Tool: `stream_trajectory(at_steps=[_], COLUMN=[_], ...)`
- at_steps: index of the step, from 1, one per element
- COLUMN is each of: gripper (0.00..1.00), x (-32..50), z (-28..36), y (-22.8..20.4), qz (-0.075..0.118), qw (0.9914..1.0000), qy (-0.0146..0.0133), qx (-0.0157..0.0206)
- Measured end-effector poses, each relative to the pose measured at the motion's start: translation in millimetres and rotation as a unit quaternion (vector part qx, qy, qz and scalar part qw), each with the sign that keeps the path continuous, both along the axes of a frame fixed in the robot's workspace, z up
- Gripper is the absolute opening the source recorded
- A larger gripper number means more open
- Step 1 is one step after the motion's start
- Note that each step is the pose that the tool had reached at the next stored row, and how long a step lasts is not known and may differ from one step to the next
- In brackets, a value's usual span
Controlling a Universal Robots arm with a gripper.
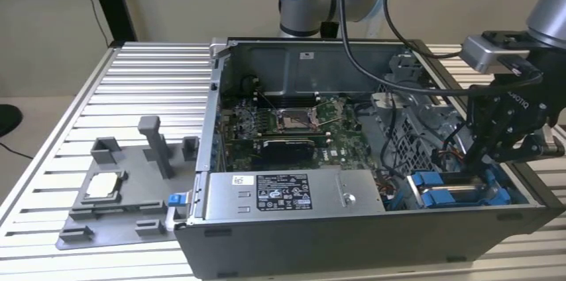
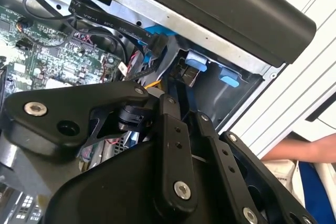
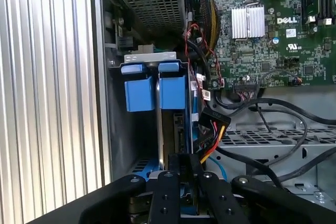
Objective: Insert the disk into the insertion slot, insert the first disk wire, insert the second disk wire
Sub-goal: 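Insert the first disk wire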
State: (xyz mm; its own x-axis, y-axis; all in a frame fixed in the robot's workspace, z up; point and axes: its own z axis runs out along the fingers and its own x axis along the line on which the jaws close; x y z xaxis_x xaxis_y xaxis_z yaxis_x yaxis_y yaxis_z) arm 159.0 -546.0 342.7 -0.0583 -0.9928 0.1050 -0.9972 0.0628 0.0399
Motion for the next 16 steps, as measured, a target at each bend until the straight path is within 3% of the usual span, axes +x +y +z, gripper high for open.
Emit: stream_trajectory(at_steps=[16], gripper=[0.0], x=[-0.5], z=[-2.1], y=[-0.2], qz=[0.008], qw=[0.99997], qy=[0.0], qx=[0.0])
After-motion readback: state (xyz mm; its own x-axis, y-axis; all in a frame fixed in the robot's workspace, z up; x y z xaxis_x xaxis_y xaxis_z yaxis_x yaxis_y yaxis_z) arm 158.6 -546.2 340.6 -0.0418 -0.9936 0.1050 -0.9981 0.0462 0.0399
